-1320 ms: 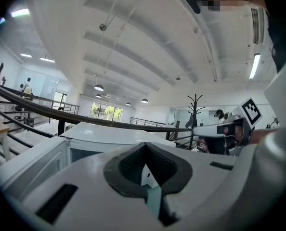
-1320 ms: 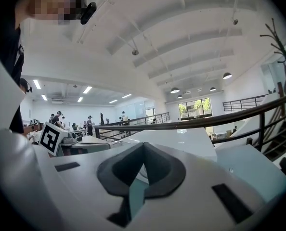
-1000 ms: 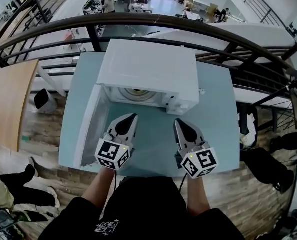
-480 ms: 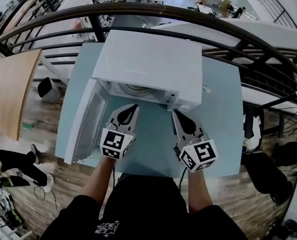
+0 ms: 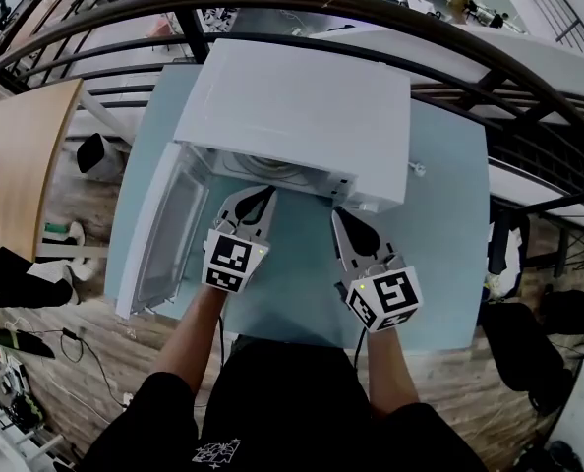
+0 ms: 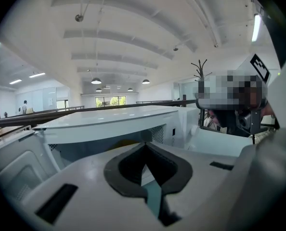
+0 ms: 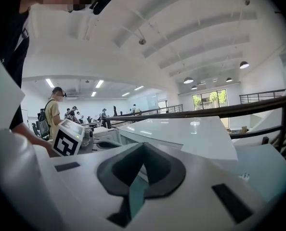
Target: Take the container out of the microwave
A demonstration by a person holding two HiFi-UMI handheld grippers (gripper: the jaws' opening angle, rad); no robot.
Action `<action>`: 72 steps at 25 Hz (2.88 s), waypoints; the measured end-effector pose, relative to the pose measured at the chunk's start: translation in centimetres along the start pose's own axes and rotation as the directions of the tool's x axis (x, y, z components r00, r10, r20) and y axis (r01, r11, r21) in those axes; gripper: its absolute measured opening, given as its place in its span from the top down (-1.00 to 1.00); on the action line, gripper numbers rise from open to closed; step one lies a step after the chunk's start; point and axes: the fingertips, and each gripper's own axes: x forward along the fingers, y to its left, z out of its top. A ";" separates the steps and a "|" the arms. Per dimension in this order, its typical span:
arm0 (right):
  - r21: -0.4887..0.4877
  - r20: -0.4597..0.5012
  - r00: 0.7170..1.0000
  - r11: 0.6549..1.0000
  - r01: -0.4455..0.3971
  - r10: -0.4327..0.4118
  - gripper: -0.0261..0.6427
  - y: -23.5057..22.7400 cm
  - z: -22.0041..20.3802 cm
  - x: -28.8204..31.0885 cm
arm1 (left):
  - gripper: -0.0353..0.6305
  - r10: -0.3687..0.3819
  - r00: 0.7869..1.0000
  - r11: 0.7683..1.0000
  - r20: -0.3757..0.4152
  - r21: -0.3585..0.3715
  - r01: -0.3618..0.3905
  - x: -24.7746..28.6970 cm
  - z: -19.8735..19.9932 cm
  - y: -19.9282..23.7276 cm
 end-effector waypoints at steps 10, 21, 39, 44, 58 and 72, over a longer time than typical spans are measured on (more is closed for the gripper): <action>0.011 -0.051 0.998 0.999 -0.042 0.043 0.90 0.0 -2.6 2.2 | 0.87 0.031 0.995 0.998 -0.090 0.051 -0.026 2.7 -3.6 1.6; 0.031 -0.076 0.996 0.999 -0.039 0.041 0.90 -1.2 -4.5 3.5 | 0.87 -0.005 0.990 0.986 -0.139 0.163 0.028 6.7 -6.6 2.5; 0.060 -0.112 0.994 0.998 -0.012 0.019 0.90 -2.4 -6.2 4.3 | 0.62 -0.015 0.978 0.957 -0.206 0.280 0.074 10.7 -8.0 3.9; 0.065 -0.114 0.993 0.998 -0.009 0.017 0.90 -2.5 -6.3 4.6 | 0.61 0.001 0.972 0.942 -0.233 0.327 0.077 11.6 -8.4 4.1; 0.090 -0.126 0.992 0.996 -0.009 0.021 0.90 -2.1 -7.0 5.0 | 0.61 0.024 0.956 0.885 -0.292 0.451 0.115 13.3 -9.3 4.2; 0.092 -0.126 0.992 0.996 -0.002 0.014 0.90 -2.0 -6.8 4.8 | 0.63 0.057 0.948 0.866 -0.313 0.489 0.110 14.1 -9.6 4.5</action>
